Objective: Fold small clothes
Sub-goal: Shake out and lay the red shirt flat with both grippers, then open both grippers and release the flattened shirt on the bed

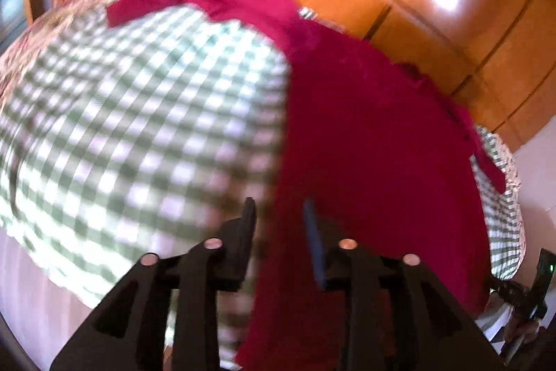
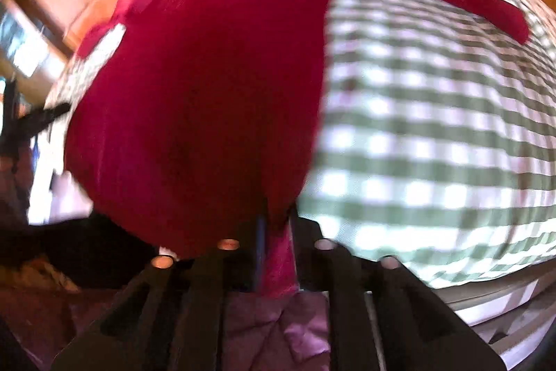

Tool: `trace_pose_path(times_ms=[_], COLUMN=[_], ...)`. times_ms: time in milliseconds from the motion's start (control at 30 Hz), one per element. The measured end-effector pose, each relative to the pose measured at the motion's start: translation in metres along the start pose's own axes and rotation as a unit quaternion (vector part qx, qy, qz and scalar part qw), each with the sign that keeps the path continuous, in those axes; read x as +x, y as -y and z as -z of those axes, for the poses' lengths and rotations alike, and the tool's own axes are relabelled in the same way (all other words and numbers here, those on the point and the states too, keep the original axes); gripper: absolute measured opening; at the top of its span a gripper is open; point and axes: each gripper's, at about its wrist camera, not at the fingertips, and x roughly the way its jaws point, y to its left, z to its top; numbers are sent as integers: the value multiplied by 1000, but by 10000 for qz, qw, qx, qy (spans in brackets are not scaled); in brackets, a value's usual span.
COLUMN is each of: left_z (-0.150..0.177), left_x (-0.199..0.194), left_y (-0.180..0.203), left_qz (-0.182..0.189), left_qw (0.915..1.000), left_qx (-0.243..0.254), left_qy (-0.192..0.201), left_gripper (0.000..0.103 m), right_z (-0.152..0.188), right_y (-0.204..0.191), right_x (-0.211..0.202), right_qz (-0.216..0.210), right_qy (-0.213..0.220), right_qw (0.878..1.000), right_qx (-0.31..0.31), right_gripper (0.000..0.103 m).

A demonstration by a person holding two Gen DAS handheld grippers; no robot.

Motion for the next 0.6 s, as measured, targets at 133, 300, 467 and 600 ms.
trace_pose_path(times_ms=[133,300,467,600], left_z=[-11,-16,-14,-8], left_x=[10,45,74,83], left_y=[48,111,149,157], left_qz=[361,556,630,574], left_qw=[9980,9927,9876,9868], left_qx=[467,1068,1425,1467], left_qy=[206,71,-194,-379], left_gripper=[45,46,46,46], right_z=[-29,-72,-114,-152], right_y=[51,119,144,156], right_x=[-6,-2,24,48], right_qz=[572,2025,3248,3723], right_qy=[512,1079,1090,978], right_qw=[9932,9627,9378,9229], right_qx=[871,1436,564,-94], right_gripper=[43,43,43,43])
